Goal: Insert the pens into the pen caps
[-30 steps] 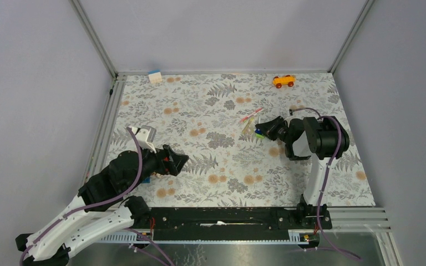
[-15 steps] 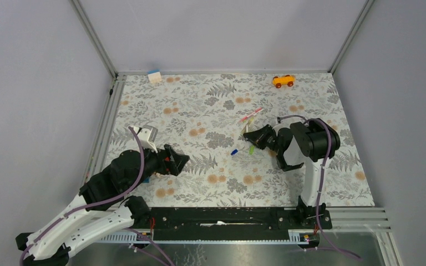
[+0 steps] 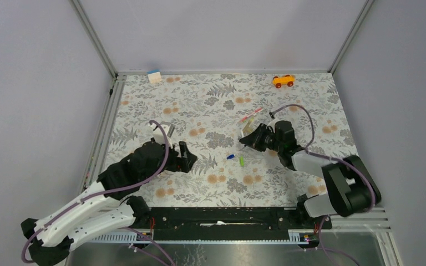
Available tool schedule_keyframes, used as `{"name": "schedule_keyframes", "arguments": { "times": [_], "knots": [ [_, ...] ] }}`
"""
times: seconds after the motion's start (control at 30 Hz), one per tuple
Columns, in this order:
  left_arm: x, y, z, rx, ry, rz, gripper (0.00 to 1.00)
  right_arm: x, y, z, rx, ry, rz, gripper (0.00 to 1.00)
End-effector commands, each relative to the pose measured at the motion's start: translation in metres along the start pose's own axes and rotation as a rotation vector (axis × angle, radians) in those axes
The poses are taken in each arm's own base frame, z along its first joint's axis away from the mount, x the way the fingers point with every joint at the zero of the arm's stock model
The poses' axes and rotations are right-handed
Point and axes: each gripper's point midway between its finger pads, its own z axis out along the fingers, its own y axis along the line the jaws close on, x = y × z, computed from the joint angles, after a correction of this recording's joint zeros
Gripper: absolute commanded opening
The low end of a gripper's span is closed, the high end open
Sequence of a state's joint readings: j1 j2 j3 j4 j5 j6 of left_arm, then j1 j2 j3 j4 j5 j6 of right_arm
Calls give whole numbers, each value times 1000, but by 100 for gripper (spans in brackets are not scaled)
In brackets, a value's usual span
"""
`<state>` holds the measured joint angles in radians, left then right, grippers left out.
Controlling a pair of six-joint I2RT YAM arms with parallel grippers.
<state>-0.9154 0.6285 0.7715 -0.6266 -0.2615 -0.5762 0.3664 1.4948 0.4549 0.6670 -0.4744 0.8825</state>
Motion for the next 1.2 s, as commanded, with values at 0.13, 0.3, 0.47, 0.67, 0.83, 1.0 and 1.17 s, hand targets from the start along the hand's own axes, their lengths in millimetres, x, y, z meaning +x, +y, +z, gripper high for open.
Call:
{"name": "schedule_keyframes", "arguments": {
  "times": [0.13, 0.3, 0.47, 0.67, 0.83, 1.0, 1.17],
  "knots": [
    [-3, -29, 51, 29, 46, 6, 81, -44, 14, -67, 270, -164, -250, 0],
    [7, -41, 89, 15, 125, 46, 80, -62, -2, -110, 464, -297, -275, 0],
    [20, -51, 126, 23, 185, 83, 79, -77, -9, -139, 568, -406, -315, 0],
    [37, -59, 168, 21, 275, 160, 74, -81, -2, -151, 539, -463, -358, 0],
    [53, -63, 199, 16, 368, 229, 68, -78, 5, -155, 495, -467, -395, 0],
    [66, -65, 221, 8, 424, 247, 63, -71, 3, -155, 478, -445, -428, 0],
    [80, -60, 230, -3, 471, 262, 58, -63, 10, -152, 419, -414, -445, 0]
  ]
}}
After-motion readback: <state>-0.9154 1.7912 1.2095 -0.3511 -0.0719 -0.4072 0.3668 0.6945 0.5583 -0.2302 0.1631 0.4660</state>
